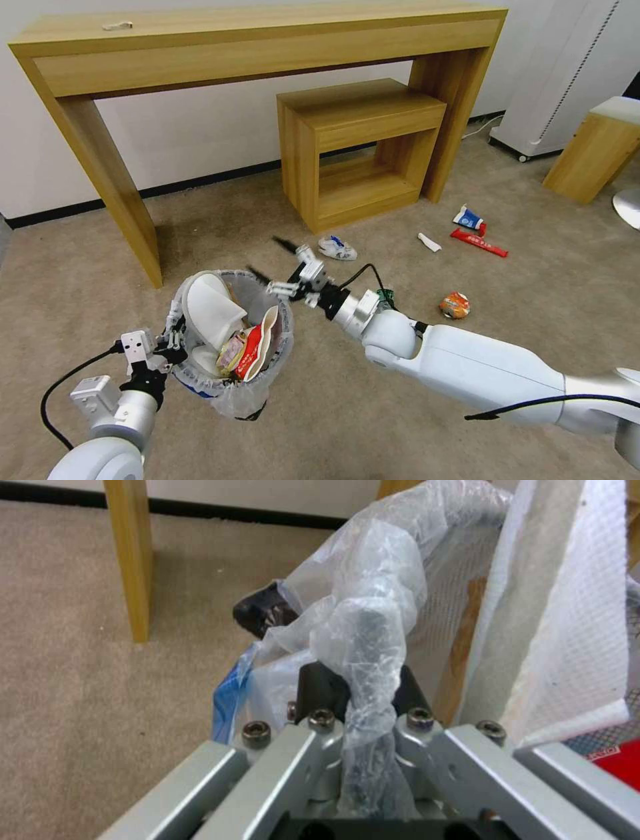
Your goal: Pick up the trash bin and place the garbage on the floor into it.
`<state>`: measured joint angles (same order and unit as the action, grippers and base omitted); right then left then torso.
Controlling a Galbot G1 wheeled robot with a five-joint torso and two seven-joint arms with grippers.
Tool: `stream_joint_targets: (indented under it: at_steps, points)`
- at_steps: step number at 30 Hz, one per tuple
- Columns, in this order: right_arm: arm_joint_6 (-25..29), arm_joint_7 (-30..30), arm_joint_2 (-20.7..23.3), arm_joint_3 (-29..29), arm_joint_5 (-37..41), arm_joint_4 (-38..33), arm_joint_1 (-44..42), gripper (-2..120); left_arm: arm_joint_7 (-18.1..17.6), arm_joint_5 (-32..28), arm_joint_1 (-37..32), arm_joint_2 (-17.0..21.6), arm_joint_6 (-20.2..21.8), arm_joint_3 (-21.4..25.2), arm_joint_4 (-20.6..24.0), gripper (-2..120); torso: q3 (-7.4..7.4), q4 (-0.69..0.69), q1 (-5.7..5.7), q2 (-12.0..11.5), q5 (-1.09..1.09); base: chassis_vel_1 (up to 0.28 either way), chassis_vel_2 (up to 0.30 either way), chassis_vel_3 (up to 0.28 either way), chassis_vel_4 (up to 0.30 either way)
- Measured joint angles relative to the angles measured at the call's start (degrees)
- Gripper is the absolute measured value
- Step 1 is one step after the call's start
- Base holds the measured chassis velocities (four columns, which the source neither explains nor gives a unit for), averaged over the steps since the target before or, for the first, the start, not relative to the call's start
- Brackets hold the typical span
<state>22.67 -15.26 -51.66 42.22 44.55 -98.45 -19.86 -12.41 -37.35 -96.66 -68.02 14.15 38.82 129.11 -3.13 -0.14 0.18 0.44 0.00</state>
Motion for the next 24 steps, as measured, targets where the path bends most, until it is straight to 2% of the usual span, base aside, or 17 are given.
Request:
stream_joint_targets:
  at_steps: [3,4,7,15,17,24]
  points:
    - [-2.7,-4.9,2.1,-5.4,1.9,-0.7,-4.5,100,0.1,0.1,0.5,0.0,0.0,-0.3,-0.5,2,0.00,-0.01,0.00,0.0,0.00,0.000,0.000,0.000,0.000]
    - [-2.7,-4.9,2.1,-5.4,1.9,-0.7,-4.5,100,0.1,0.1,0.5,0.0,0.0,-0.3,-0.5,2,0.00,-0.01,0.00,0.0,0.00,0.000,0.000,0.000,0.000]
    - [-5.1,-10.3,3.5,-11.6,2.7,-1.4,-9.1,100,0.1,0.1,0.9,0.2,0.0,-0.4,-1.0,2,0.00,-0.01,0.00,0.0,0.01,0.000,0.000,0.000,0.000]
    - [-7.5,-13.8,5.1,-19.5,2.5,-1.2,-14.6,100,0.2,0.1,1.5,0.7,0.0,-0.5,-1.8,2,0.00,0.00,0.00,0.0,0.01,0.000,0.000,0.000,0.000]
    - [-9.1,-15.1,6.4,-24.2,1.5,-1.0,-18.2,100,0.2,-0.1,1.9,1.3,0.0,-0.1,-2.4,2,0.01,0.00,0.00,0.0,0.00,0.000,0.000,0.000,0.000]
    - [-7.5,-15.9,7.1,-30.3,-3.1,0.7,-25.6,100,0.2,-0.3,2.7,1.7,0.0,-0.4,-3.9,2,0.00,0.00,0.00,0.0,0.02,0.000,0.000,0.000,0.000]
